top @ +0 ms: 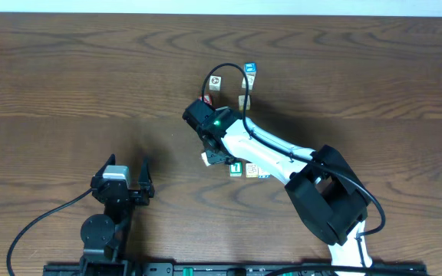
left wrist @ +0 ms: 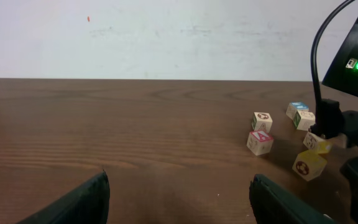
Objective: Lift 5 blocks
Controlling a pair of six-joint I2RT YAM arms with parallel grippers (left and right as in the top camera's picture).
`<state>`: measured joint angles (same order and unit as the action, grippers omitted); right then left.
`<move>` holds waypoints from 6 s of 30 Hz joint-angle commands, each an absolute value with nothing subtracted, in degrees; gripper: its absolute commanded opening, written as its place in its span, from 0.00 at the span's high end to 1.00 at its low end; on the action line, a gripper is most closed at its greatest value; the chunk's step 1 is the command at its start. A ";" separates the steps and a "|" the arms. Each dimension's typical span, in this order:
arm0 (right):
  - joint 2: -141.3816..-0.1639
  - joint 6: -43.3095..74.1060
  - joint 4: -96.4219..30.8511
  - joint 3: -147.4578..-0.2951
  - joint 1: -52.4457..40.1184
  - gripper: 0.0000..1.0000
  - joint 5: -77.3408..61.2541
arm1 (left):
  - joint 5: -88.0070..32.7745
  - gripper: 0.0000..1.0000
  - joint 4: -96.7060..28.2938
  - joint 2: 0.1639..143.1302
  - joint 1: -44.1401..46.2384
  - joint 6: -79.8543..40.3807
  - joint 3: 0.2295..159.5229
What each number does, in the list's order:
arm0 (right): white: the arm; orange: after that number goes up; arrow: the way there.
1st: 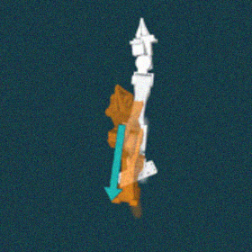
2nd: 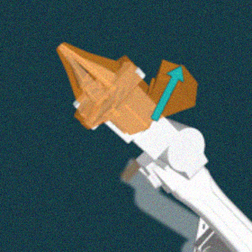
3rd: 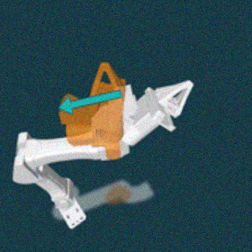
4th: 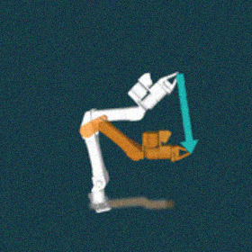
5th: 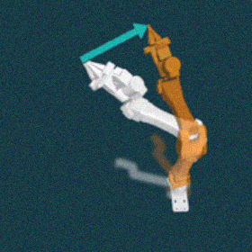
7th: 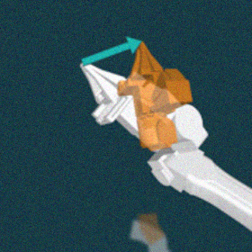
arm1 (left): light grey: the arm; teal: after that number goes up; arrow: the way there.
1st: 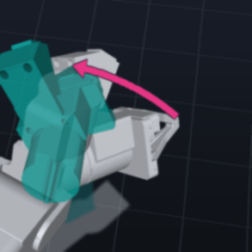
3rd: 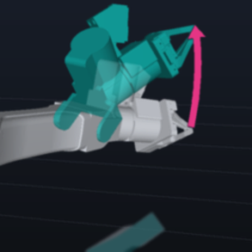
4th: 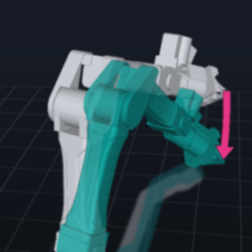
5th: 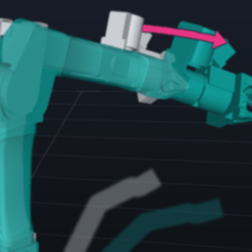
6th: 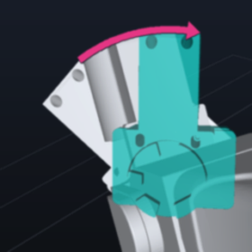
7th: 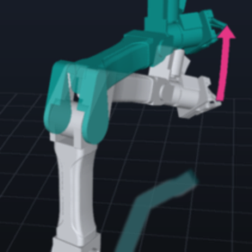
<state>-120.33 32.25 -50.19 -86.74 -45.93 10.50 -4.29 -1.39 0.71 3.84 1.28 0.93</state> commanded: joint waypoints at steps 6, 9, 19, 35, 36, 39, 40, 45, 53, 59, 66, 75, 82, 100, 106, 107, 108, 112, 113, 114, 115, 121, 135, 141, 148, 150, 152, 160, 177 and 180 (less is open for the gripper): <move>-120.44 32.21 -51.05 -87.81 -48.05 0.99 2.74 | -5.28 0.27 -3.66 0.67 3.55 0.97 0.23; -120.44 33.45 -52.47 -87.81 -48.64 0.99 2.46 | -5.28 0.28 -3.66 0.67 3.55 0.97 0.23; -120.44 36.69 -56.49 -87.79 -48.84 0.99 5.85 | -5.28 0.27 -3.66 0.67 3.55 0.97 0.23; -120.44 41.19 -58.33 -87.79 -48.84 0.99 8.99 | -5.30 0.27 -3.66 0.67 3.55 0.97 0.23; -120.44 41.50 -58.33 -87.79 -48.84 0.99 8.97 | -5.30 0.27 -3.66 0.67 3.55 0.97 0.23; -120.44 42.33 -58.33 -87.79 -48.84 0.99 9.02 | -5.28 0.28 -3.66 0.67 3.55 0.97 0.23; -120.44 42.44 -58.30 -87.79 -48.84 0.99 8.99 | -5.30 0.27 -3.66 0.67 3.55 0.97 0.23; -120.44 43.53 -58.30 -87.79 -48.84 0.99 9.23 | -5.28 0.27 -3.66 0.67 3.55 0.97 0.23; -120.44 45.41 -58.57 -87.79 -48.84 0.99 10.28 | -5.30 0.27 -3.66 0.67 3.55 0.97 0.23; -120.44 46.59 -58.83 -87.79 -48.84 0.99 10.90 | -5.30 0.27 -3.66 0.67 3.55 0.97 0.23; -120.44 46.85 -58.81 -87.79 -48.84 0.99 10.96 | -5.30 0.27 -3.66 0.67 3.55 0.97 0.23; -120.44 49.17 -58.48 -87.79 -48.86 0.99 11.92 | -5.28 0.27 -3.66 0.67 3.55 0.97 0.23; -120.44 40.38 -52.84 -87.81 -48.97 0.99 11.07 | -5.28 0.27 -3.66 0.67 3.55 0.97 0.23; -120.44 22.70 -45.60 -94.50 -43.79 0.88 4.86 | -5.30 0.27 -3.66 0.67 3.55 0.97 0.23; -120.99 20.47 -41.98 -94.50 -44.64 0.99 -0.47 | -5.28 0.28 -3.66 0.67 3.55 0.97 0.23; -121.05 20.45 -41.65 -94.50 -44.86 0.99 -0.25 | -5.30 0.27 -3.66 0.67 3.55 0.97 0.23; -121.12 20.47 -41.32 -94.50 -45.08 0.99 -0.27 | -5.30 0.27 -3.66 0.67 3.55 0.97 0.23; -121.80 20.51 -41.15 -94.48 -45.52 0.99 -0.34 | -5.28 0.27 -3.66 0.67 3.55 0.97 0.23; -122.08 20.49 -41.17 -94.43 -45.60 0.99 -0.32 | -5.28 0.27 -3.66 0.67 3.55 0.97 0.23; -122.52 20.51 -41.17 -94.35 -45.65 0.99 -0.32 | -5.30 0.28 -3.66 0.67 3.55 0.97 0.23; -122.91 20.51 -41.32 -94.35 -45.71 0.99 -0.32 | -5.30 0.27 -3.66 0.67 3.55 0.97 0.23; -124.79 20.75 -41.39 -94.32 -45.87 0.99 -0.56 | -5.28 0.27 -3.66 0.67 3.55 0.97 0.23; -125.27 21.80 -47.92 -94.32 -47.42 0.99 -0.54 | -5.30 0.27 -3.66 0.67 3.55 0.97 0.23; -125.27 22.24 -48.80 -94.32 -49.04 0.99 -0.25 | -5.30 0.27 -3.66 0.67 3.55 0.97 0.23; -125.27 23.73 -51.46 -94.32 -49.12 0.99 0.14 | -5.30 0.27 -3.66 0.67 3.55 0.97 0.23; -125.27 23.75 -52.60 -94.32 -49.12 0.99 0.84 | -5.28 0.27 -3.66 0.67 3.55 0.97 0.23; -125.27 23.70 -53.67 -94.32 -49.12 0.99 1.69 | -5.30 0.27 -3.66 0.67 3.55 0.97 0.23; -125.27 24.32 -55.68 -94.32 -49.17 0.99 2.39 | -5.30 0.27 -3.66 0.67 3.55 0.97 0.23; -120.07 16.25 -55.88 -97.65 -51.46 0.99 -10.07 | -5.30 0.27 -3.66 0.67 3.55 0.97 0.23; -120.03 16.19 -58.94 -97.25 -52.34 0.99 -9.19 | -5.28 0.27 -3.66 0.67 3.55 0.97 0.23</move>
<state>-121.80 17.23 -57.56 -96.64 -51.07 -7.97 -4.29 -1.39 0.71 3.84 1.28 0.93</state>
